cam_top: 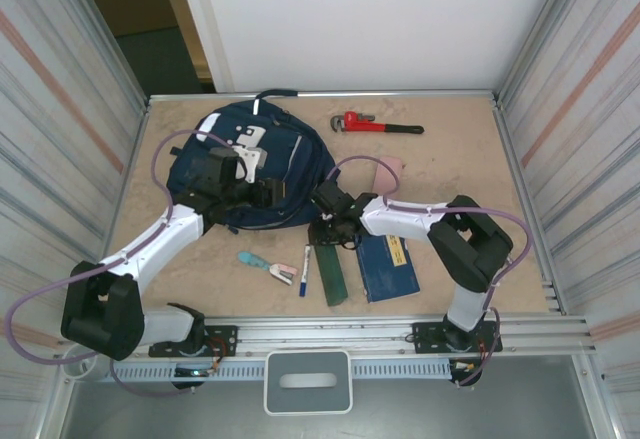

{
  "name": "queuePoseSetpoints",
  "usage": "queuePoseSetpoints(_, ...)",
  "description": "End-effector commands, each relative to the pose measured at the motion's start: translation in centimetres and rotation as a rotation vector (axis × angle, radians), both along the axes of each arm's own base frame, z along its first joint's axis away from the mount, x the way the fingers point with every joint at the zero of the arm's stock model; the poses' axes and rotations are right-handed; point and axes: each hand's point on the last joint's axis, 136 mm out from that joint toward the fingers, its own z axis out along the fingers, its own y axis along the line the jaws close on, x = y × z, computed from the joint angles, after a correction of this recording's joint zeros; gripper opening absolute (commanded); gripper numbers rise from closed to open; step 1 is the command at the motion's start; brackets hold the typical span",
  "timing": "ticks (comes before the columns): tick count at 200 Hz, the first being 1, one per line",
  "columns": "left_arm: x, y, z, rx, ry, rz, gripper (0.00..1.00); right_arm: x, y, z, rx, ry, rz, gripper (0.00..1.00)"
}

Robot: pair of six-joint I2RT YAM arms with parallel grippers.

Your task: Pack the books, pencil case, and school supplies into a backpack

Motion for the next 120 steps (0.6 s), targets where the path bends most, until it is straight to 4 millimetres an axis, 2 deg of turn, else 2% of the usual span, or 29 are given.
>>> queuePoseSetpoints(1,-0.3,0.0,0.5,-0.016,-0.006,-0.015,0.60,1.2,0.6,1.8,0.074,-0.018,0.016,0.50)
queuePoseSetpoints(21,-0.7,-0.6,1.2,-0.064,-0.010,-0.034,0.60,1.5,-1.5,3.9,0.075,-0.067,0.033,0.69)
queuePoseSetpoints(43,-1.2,-1.2,1.6,-0.081,-0.018,-0.049,0.61,0.5,-4.7,5.3,0.057,-0.089,0.038,0.81)
queuePoseSetpoints(59,-1.6,-1.6,1.4,-0.077,-0.015,-0.060,0.61,-1.1,-7.3,4.9,0.074,-0.045,0.005,0.83)
queuePoseSetpoints(92,-2.4,-2.7,0.6,-0.065,0.003,-0.082,0.62,-4.4,-10.2,3.3,0.151,0.045,-0.082,0.84)
queuePoseSetpoints(120,-3.3,-4.3,1.1,-0.066,-0.005,-0.117,0.62,-4.8,-12.0,1.1,0.229,0.111,-0.190,0.78)
